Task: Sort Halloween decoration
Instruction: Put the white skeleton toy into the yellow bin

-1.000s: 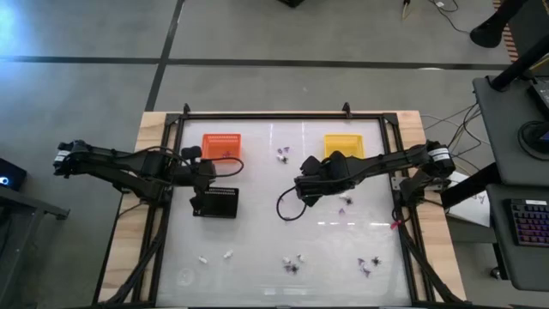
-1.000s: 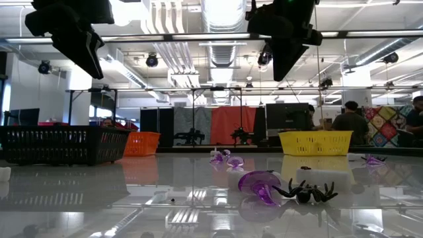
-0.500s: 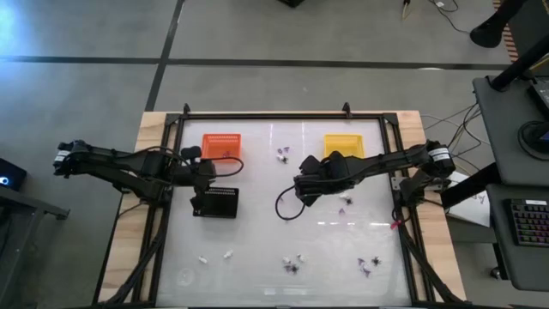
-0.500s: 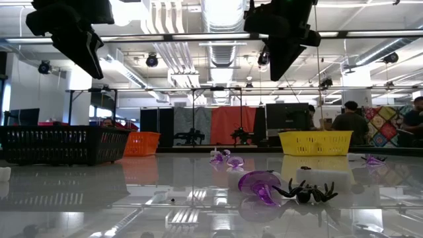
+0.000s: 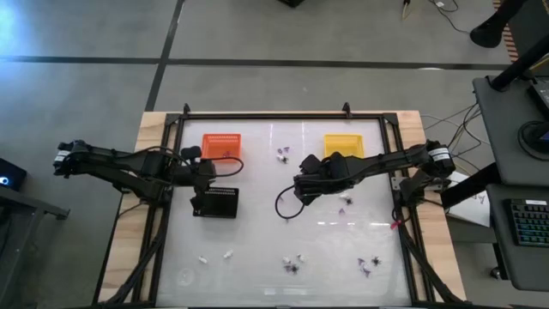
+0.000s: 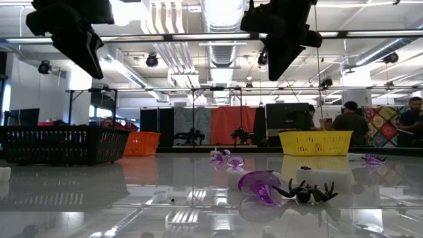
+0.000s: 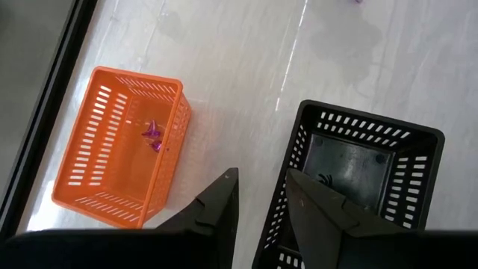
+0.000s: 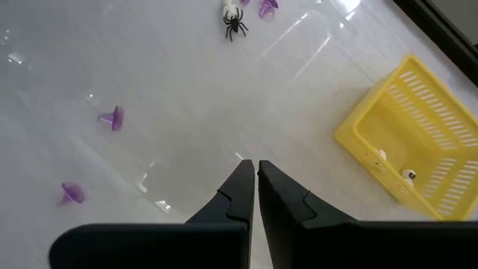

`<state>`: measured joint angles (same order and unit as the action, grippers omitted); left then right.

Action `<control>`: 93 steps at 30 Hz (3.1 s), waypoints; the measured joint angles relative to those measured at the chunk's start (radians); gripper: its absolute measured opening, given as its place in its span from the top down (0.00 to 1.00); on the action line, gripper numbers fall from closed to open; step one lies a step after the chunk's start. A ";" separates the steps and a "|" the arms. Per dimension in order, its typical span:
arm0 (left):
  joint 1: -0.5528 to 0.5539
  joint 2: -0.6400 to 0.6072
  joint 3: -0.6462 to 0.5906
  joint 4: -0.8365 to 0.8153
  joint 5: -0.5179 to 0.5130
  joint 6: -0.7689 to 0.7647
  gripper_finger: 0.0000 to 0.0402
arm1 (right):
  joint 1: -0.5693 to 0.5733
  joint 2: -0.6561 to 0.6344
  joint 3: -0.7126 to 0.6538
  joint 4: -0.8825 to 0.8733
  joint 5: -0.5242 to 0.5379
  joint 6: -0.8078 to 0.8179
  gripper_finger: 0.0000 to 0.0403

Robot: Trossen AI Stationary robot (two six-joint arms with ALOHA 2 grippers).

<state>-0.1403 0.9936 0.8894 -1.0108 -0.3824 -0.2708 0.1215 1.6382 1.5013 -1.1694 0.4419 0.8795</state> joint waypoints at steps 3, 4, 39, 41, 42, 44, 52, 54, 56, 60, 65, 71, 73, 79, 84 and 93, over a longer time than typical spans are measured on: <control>0.000 0.000 0.000 0.000 0.000 0.000 0.76 | 0.000 0.000 0.000 0.000 0.000 0.000 0.97; 0.000 0.000 0.000 0.000 0.000 0.000 0.76 | 0.000 0.000 0.000 0.000 0.000 0.000 0.97; 0.000 0.000 0.000 -0.001 0.007 -0.008 0.76 | -0.003 0.000 -0.002 0.133 0.003 -0.044 0.76; 0.000 0.000 0.000 -0.001 0.007 -0.008 0.76 | -0.003 0.000 -0.002 0.140 0.003 -0.044 0.76; 0.000 0.000 0.000 -0.001 0.007 -0.008 0.76 | -0.003 0.000 -0.002 0.139 0.003 -0.047 0.76; 0.000 0.000 0.000 -0.001 0.008 -0.008 0.76 | -0.003 0.000 -0.002 0.140 0.003 -0.065 0.76; 0.000 0.000 0.000 -0.001 0.008 0.000 0.76 | -0.007 0.000 -0.002 0.143 0.004 -0.079 0.76; 0.000 0.000 0.000 -0.001 0.008 0.000 0.76 | -0.006 0.000 -0.002 0.146 0.003 -0.061 0.76; 0.000 0.000 0.000 -0.001 0.008 0.000 0.76 | -0.006 0.000 -0.003 0.162 0.001 -0.062 0.76; 0.000 0.000 0.000 -0.001 0.008 0.000 0.76 | -0.014 0.000 -0.005 0.178 -0.002 -0.094 0.76; 0.000 0.000 0.000 -0.001 0.008 0.000 0.76 | -0.016 0.000 -0.002 0.214 0.003 -0.125 0.76; 0.000 0.000 0.000 -0.014 0.008 0.000 0.76 | -0.031 0.000 -0.007 0.193 -0.025 -0.118 0.76; 0.000 0.000 0.000 -0.021 0.009 0.000 0.76 | -0.047 0.000 -0.011 0.170 -0.072 -0.119 0.76; 0.000 0.000 0.000 -0.038 0.009 0.000 0.76 | -0.099 0.000 -0.092 0.123 -0.221 -0.162 0.76; 0.000 0.000 0.000 -0.048 0.009 0.000 0.76 | -0.122 0.000 -0.184 0.128 -0.319 -0.273 0.76; 0.000 -0.002 0.000 -0.055 0.055 0.000 0.76 | -0.145 0.000 -0.338 0.135 -0.418 -0.507 0.76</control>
<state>-0.1402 0.9913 0.8890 -1.0658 -0.3275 -0.2710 -0.0238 1.6386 1.1637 -1.0348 0.0235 0.3720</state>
